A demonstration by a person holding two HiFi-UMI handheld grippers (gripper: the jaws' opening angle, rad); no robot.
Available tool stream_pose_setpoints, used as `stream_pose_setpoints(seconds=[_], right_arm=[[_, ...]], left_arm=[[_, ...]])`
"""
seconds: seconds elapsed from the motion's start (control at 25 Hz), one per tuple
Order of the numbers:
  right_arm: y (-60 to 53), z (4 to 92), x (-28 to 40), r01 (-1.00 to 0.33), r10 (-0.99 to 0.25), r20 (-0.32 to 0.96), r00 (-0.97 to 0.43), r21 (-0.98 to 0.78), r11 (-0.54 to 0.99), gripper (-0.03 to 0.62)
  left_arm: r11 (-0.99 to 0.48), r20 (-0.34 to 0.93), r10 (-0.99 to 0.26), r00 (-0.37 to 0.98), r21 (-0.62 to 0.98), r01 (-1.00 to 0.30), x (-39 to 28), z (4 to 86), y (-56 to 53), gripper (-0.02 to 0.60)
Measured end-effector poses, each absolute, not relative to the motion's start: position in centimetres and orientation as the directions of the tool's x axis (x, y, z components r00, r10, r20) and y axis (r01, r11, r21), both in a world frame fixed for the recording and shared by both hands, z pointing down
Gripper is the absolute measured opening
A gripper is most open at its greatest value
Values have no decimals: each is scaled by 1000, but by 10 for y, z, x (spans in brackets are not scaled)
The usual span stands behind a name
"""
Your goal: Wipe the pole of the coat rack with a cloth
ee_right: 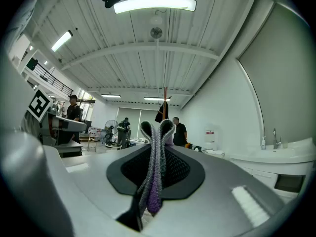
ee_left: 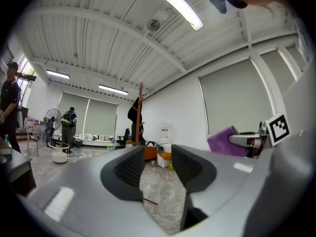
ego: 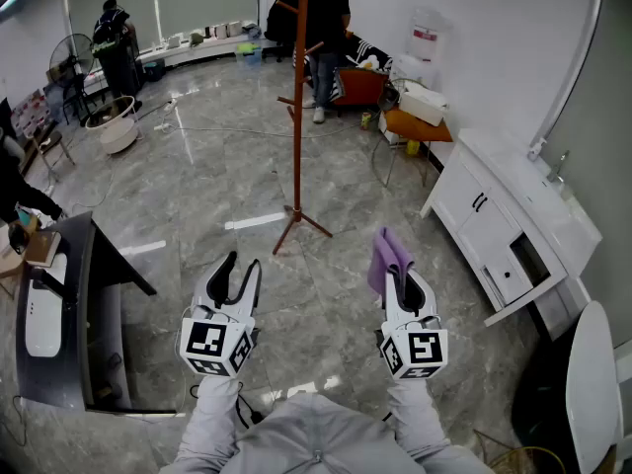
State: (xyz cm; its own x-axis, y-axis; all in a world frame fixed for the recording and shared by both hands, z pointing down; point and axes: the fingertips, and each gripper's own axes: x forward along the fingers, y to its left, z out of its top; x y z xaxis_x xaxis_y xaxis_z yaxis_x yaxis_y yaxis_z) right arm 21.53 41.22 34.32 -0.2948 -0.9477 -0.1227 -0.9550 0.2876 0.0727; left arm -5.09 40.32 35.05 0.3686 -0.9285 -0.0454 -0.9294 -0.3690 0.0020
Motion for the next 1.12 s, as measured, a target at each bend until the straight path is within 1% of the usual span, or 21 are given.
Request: stream_pose_setpoints(seconds=[0.6,0.76,1.12], right_arm=[[401,347,204,-954,-948,-107,-299,71,293,52],[399,344,193,-953,-945,-125,-303,44,300,53],[391,355,158,-967,-959,-126,-253,30,251,54]], left_arm=[[-373,-43,-927,373,14,-928,-61,355,391,178],[-386,-41,-922,385,16,-923,-70,355,387,178],[-431,-27,-902,431,16,-902,-104,365,368,178]])
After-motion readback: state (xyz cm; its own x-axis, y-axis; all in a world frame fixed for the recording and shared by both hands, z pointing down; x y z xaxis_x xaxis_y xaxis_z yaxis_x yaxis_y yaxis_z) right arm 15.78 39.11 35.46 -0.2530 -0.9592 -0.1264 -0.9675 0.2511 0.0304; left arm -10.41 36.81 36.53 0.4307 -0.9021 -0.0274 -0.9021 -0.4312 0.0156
